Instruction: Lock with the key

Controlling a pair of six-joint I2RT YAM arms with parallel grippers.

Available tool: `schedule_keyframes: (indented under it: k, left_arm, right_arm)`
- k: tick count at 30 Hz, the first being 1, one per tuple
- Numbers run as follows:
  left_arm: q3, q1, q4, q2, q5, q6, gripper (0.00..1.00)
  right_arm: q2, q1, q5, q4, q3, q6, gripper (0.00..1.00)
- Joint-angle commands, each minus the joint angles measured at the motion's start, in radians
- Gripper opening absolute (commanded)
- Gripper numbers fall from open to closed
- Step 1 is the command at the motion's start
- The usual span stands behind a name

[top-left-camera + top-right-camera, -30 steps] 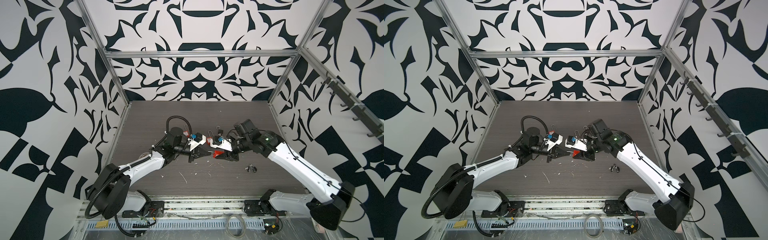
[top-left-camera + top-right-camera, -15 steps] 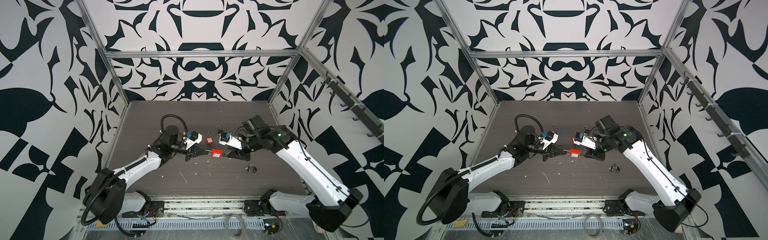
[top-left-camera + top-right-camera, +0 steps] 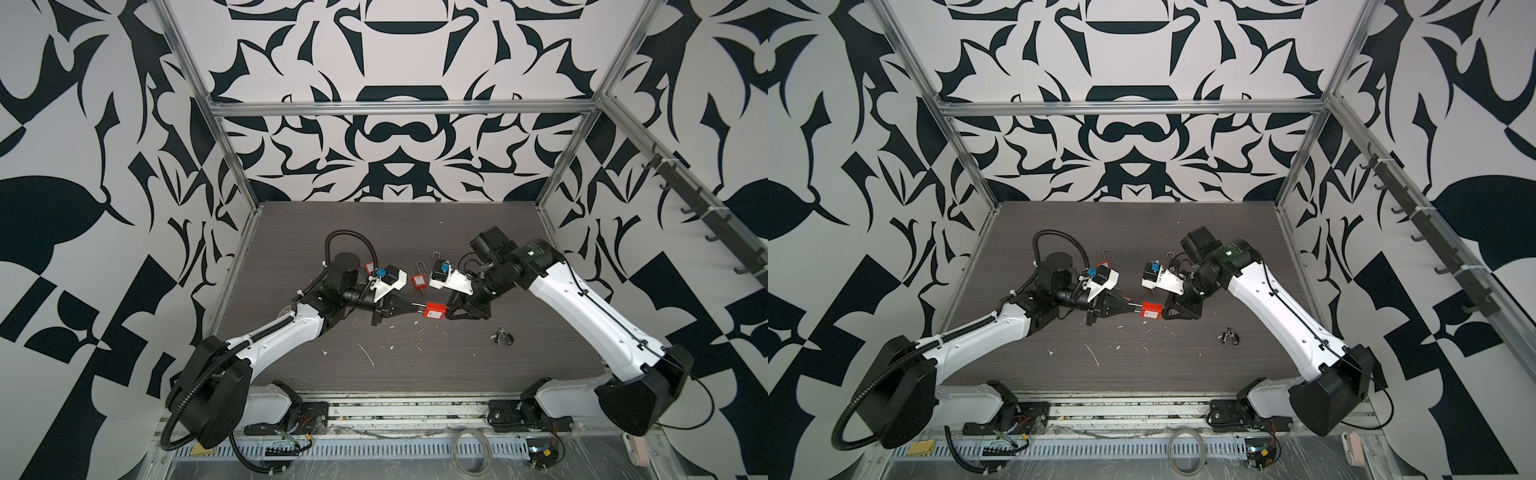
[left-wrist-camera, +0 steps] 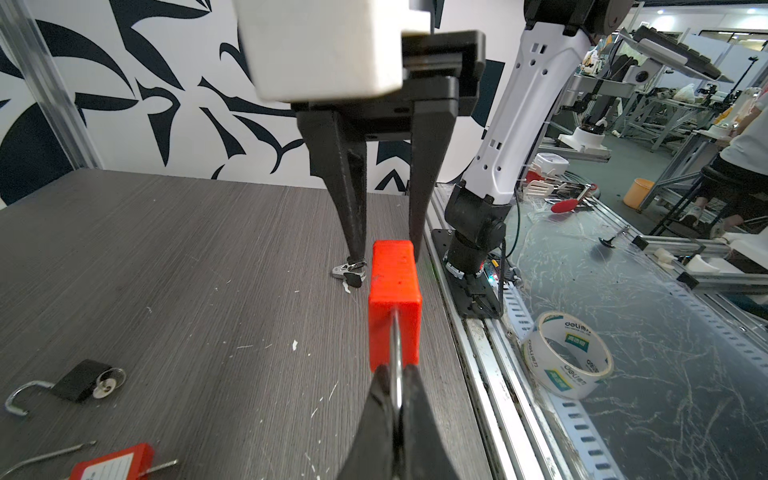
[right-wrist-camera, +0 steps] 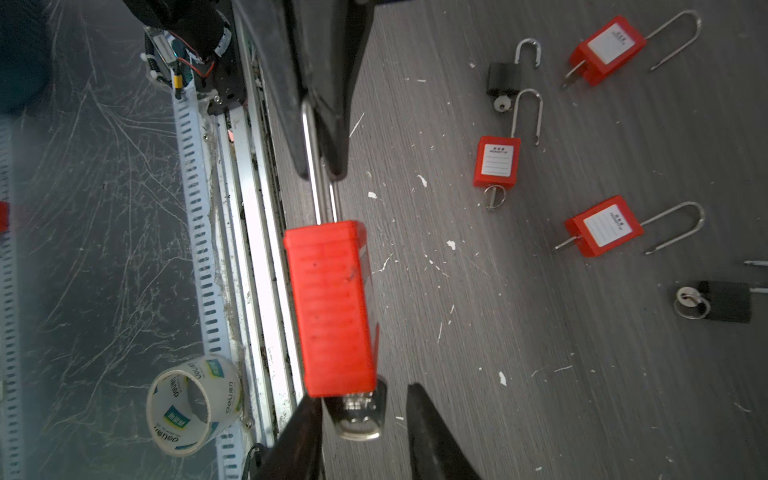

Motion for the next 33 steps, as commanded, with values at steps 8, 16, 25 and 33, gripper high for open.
schedule_keyframes:
  k: [8,16,25,33]
  left_arm:
    - [0.038,-0.011,0.009,-0.023,0.017,0.008,0.0]
    - [0.046,-0.026,0.009,-0.011,0.012,-0.004,0.0]
    - [0.058,-0.028,0.014,0.015,0.004,-0.032,0.0]
    - [0.068,-0.029,-0.017,0.017,0.004,-0.01,0.0]
  right_arm:
    - [-0.006,-0.001,0.01,-0.026,-0.011,-0.025,0.4]
    - [-0.116,0.002,0.078,0.214,-0.123,-0.016,0.33]
    - [-0.262,0.016,0.112,0.331,-0.235,-0.093,0.43]
    - [-0.27,0.017,0.046,0.182,-0.205,-0.125,0.33]
